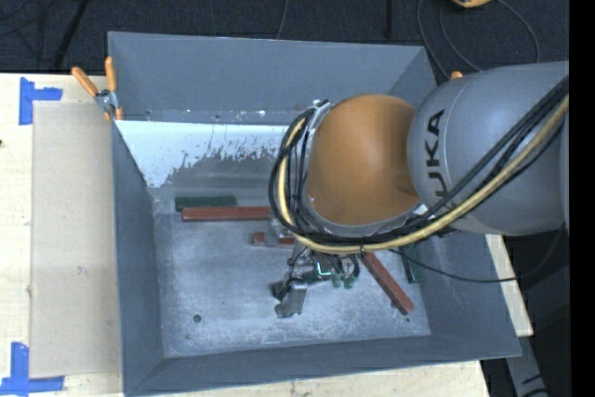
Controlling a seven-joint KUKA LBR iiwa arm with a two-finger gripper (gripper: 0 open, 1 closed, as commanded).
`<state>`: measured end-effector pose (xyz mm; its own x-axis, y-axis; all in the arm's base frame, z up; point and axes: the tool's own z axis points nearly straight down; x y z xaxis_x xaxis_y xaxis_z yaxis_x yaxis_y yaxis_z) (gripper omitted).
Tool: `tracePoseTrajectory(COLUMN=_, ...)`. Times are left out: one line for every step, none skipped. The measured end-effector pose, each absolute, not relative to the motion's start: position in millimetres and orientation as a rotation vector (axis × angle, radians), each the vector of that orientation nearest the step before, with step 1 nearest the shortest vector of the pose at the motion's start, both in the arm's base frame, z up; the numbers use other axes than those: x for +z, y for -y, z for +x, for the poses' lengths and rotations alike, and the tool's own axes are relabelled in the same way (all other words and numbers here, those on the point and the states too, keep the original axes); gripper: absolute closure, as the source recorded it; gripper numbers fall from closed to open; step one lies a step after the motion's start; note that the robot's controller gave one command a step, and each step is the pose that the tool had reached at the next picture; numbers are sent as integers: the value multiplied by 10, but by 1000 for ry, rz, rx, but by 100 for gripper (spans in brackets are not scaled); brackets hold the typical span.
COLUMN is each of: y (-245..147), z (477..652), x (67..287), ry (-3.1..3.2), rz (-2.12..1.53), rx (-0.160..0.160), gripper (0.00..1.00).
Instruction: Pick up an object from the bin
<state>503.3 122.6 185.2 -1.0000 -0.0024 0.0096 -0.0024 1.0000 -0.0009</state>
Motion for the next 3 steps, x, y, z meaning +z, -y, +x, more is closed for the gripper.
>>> tracePoseTrajectory(y=-1220, z=5052, x=1891, ry=3140, rz=-2, rx=0, gripper=0)
tracePoseTrajectory(y=-1034, z=5154, x=1462, ry=3146, rz=88, rx=-2, gripper=0)
tracePoseTrajectory(y=-606, z=5060, x=1016, ry=3133, rz=206, rx=0, gripper=0)
